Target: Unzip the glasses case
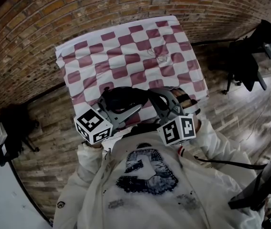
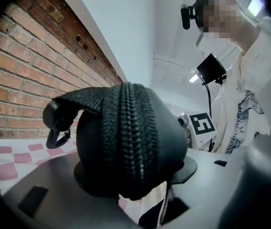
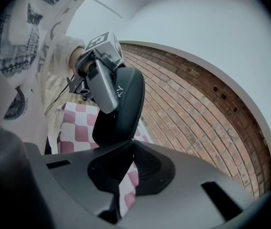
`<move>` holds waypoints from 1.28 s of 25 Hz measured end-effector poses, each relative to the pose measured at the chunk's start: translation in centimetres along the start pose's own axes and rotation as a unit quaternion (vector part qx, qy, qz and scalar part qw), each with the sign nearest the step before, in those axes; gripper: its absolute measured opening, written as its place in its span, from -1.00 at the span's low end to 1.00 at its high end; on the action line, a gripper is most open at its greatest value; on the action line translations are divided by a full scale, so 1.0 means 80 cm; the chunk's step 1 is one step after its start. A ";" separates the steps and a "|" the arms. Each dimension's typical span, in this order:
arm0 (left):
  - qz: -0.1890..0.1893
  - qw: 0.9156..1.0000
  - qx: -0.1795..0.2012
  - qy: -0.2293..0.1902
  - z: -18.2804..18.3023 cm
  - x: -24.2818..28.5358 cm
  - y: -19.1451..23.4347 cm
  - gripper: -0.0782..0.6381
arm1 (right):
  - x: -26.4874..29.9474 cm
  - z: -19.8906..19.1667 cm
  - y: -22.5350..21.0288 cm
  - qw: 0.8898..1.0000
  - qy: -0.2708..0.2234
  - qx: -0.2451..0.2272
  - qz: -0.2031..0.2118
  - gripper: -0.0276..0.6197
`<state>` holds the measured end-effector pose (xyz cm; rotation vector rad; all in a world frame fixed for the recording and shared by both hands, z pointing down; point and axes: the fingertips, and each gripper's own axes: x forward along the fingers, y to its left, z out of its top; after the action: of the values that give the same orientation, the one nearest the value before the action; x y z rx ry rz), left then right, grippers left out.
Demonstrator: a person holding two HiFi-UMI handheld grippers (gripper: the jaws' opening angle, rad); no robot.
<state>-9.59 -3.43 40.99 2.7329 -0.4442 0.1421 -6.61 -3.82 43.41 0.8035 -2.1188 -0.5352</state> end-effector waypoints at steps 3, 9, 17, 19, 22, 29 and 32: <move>-0.002 1.000 0.005 0.011 -0.003 0.004 0.000 -0.06 | 0.000 0.001 -0.001 1.000 -0.001 -0.005 0.001 -0.87; -0.004 1.000 0.003 0.016 -0.004 0.005 0.003 -0.06 | 0.002 0.005 -0.005 1.000 -0.002 -0.013 0.002 -0.87; 0.000 1.000 0.006 0.023 -0.010 0.010 0.003 -0.06 | 0.003 0.011 -0.008 1.000 -0.007 -0.021 0.003 -0.87; 0.000 1.000 0.006 0.026 -0.012 0.011 0.004 -0.06 | 0.004 0.011 -0.008 1.000 -0.007 -0.022 0.003 -0.87; 0.002 0.999 0.013 0.036 -0.016 0.014 0.004 -0.06 | 0.004 0.016 -0.009 1.000 -0.010 -0.024 0.003 -0.87; 0.003 0.999 0.017 0.046 -0.017 0.014 0.005 -0.06 | 0.004 0.026 -0.012 1.000 -0.014 -0.025 0.001 -0.87; 0.004 0.999 0.016 0.051 -0.019 0.012 0.006 -0.06 | 0.006 0.033 -0.012 1.000 -0.015 -0.026 0.000 -0.87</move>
<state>-8.91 -3.57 42.68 2.7409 -0.4268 0.2912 -8.56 -4.58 41.52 0.7708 -2.1244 -0.6025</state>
